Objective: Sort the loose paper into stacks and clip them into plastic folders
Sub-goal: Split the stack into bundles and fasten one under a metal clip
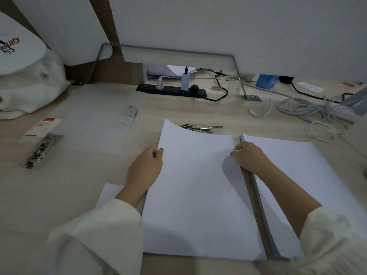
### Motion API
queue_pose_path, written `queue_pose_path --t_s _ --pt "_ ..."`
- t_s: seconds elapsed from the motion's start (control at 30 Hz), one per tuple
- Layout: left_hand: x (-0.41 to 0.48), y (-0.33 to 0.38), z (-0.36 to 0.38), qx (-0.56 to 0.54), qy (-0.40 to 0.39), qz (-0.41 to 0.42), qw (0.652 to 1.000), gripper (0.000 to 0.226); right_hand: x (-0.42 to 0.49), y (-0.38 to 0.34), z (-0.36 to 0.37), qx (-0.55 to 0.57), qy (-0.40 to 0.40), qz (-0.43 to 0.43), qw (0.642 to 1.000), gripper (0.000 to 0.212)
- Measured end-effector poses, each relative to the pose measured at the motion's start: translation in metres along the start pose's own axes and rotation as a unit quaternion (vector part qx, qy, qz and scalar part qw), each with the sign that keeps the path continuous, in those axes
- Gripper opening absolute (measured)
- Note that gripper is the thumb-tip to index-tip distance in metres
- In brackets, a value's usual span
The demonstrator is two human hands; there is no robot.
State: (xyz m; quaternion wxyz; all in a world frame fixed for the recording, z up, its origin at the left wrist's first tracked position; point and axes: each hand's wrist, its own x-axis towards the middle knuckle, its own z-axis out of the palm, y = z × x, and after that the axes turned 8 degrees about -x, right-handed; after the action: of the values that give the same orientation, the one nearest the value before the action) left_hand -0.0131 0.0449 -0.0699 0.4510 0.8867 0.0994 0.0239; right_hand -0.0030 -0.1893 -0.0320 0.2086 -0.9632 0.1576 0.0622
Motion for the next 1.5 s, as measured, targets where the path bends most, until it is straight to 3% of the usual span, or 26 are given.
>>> queue_pose_path --t_s 0.13,0.37,0.57,1.1,1.5 --pt "0.013 0.006 -0.003 0.049 -0.041 -0.017 0.998 0.037 0.001 0.000 0.009 0.001 0.018 -0.006 1.000 0.035" --pt "0.014 0.007 0.005 0.133 0.002 0.038 0.990 0.032 0.006 0.006 0.015 0.013 0.042 -0.018 0.999 0.042" --pt "0.021 0.008 0.002 0.207 -0.025 0.057 0.976 0.023 0.004 0.004 0.020 -0.045 0.055 -0.037 0.997 0.040" --pt "0.047 0.001 -0.008 0.121 -0.089 -0.035 0.988 0.054 0.007 0.004 0.026 -0.012 0.076 -0.069 0.995 0.044" --pt "0.047 0.008 -0.017 0.102 -0.130 -0.055 0.985 0.043 0.004 0.007 0.035 -0.030 0.103 -0.110 0.988 0.037"
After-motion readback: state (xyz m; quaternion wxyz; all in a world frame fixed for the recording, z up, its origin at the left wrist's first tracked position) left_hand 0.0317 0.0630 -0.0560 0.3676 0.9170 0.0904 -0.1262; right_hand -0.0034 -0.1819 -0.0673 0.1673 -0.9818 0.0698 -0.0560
